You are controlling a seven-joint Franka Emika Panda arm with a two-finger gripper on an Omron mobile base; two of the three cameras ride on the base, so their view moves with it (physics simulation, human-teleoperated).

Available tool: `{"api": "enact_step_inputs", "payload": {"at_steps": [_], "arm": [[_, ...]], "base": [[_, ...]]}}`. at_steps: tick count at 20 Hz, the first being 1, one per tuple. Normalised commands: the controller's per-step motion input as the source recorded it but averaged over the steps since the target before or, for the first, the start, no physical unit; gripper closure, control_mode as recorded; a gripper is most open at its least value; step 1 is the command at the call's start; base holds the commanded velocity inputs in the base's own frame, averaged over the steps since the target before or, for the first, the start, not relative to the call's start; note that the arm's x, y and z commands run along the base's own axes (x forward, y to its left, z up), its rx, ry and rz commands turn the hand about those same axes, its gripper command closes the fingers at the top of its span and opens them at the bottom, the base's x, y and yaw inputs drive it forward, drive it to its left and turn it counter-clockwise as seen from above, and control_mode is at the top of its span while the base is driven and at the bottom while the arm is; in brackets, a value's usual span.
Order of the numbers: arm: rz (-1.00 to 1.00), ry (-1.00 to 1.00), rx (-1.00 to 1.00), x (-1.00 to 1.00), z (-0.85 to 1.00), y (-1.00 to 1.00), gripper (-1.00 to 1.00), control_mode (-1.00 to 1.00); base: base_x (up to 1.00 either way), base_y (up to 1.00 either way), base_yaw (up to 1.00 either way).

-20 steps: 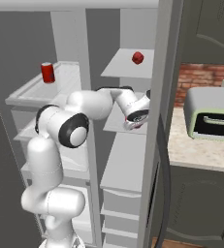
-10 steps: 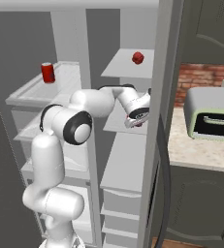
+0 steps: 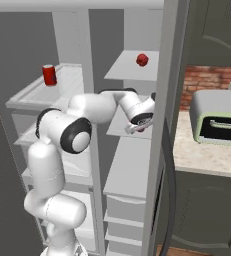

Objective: There's a steak in the fridge that needs to be moved to the freezer for freezing. Pick up the steak from the fridge, place it on any shelf in the freezer, and close the fridge and freezer doors when done.

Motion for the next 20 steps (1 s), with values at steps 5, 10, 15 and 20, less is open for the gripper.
{"api": "enact_step_inputs", "payload": {"at_steps": [5,10,15,20], "arm": [[0.0,-0.06,0.0,-0.56,0.0,0.03,-1.0,-1.0],[-0.01,-0.05,-0.01,-0.74,0.0,0.05,-1.0,-1.0],[-0.03,-0.16,-0.09,-0.93,0.03,0.21,-1.0,-1.0],[-0.02,-0.01,-0.05,-0.83,0.16,0.3,-1.0,-1.0]], "base": [[0.0,0.0,0.0],[0.0,0.0,0.0],[0.0,0.0,0.0],[0.0,0.0,0.0]]}}
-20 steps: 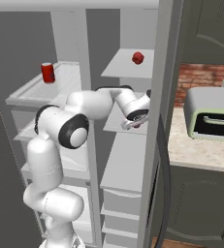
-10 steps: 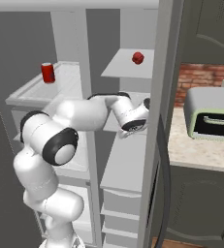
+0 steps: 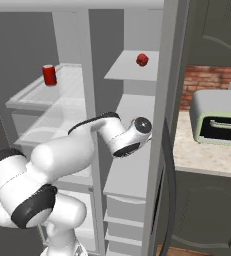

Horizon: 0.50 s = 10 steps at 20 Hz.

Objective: There's a steak in the fridge that needs to be moved to the freezer for freezing. Pick up the steak from the fridge, place it on any shelf in the freezer, and close the fridge and freezer doors when done.

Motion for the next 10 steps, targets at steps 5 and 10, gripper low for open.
{"api": "enact_step_inputs", "payload": {"at_steps": [5,10], "arm": [[0.0,0.0,-0.02,-0.63,0.37,0.56,-1.0,-1.0],[-0.06,0.0,0.0,-0.68,0.4,0.43,-1.0,-1.0]], "base": [[0.0,0.0,0.0],[0.0,0.0,0.0]]}}
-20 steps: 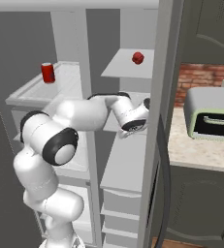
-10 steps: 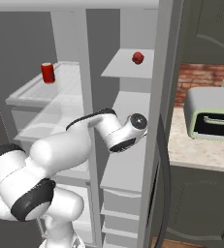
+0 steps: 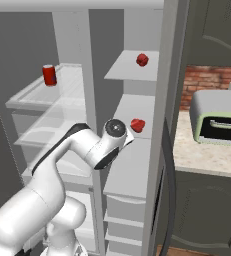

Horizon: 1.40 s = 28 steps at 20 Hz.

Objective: There's a steak in the fridge that needs to be moved to the freezer for freezing. Pick up the steak from the fridge, place it on any shelf in the freezer, and close the fridge and freezer doors when done.

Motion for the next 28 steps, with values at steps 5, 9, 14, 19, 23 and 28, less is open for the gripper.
{"api": "enact_step_inputs", "payload": {"at_steps": [5,9,14,19,23,28], "arm": [[-0.29,0.0,0.1,-0.64,0.43,0.42,-1.0,-1.0],[-0.34,0.0,0.15,-0.36,0.39,0.49,-1.0,-1.0],[-0.24,0.0,0.13,-0.38,0.41,0.4,-1.0,-1.0],[-0.08,0.0,0.08,-0.47,0.42,0.08,-1.0,-1.0],[-0.03,0.0,0.02,-0.5,0.32,0.23,-1.0,-1.0],[-0.08,0.0,0.04,-0.42,0.06,0.38,-1.0,-1.0]], "base": [[0.0,0.0,0.0],[0.0,0.0,0.0],[0.0,0.0,0.0],[0.0,0.0,0.0],[0.0,0.0,0.0],[0.0,0.0,0.0]]}}
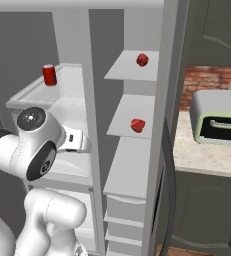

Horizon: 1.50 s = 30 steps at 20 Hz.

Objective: There's a steak in the fridge that needs to be moved to the freezer for freezing. Pick up the steak from the fridge, place it on any shelf in the freezer, and close the fridge and freezer doors when done.

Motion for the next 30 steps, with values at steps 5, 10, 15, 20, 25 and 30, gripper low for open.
{"api": "enact_step_inputs", "payload": {"at_steps": [5,10,15,20,25,30], "arm": [[-0.11,0.0,0.0,-0.17,0.03,0.23,-1.0,-1.0],[-0.07,0.0,0.01,-0.19,0.0,0.28,-1.0,-1.0],[-0.02,0.0,0.01,-0.06,0.04,-0.01,-1.0,-1.0],[0.0,0.0,0.03,-0.15,0.0,0.13,-1.0,-1.0],[0.0,0.0,0.01,-0.1,0.0,0.05,-1.0,1.0],[0.0,0.0,0.0,0.0,0.0,0.0,-1.0,1.0]], "base": [[0.0,0.0,0.0],[0.0,0.0,0.0],[0.0,0.0,0.0],[0.0,0.0,0.0],[-0.47,0.0,0.0],[-0.86,0.0,0.0]]}}
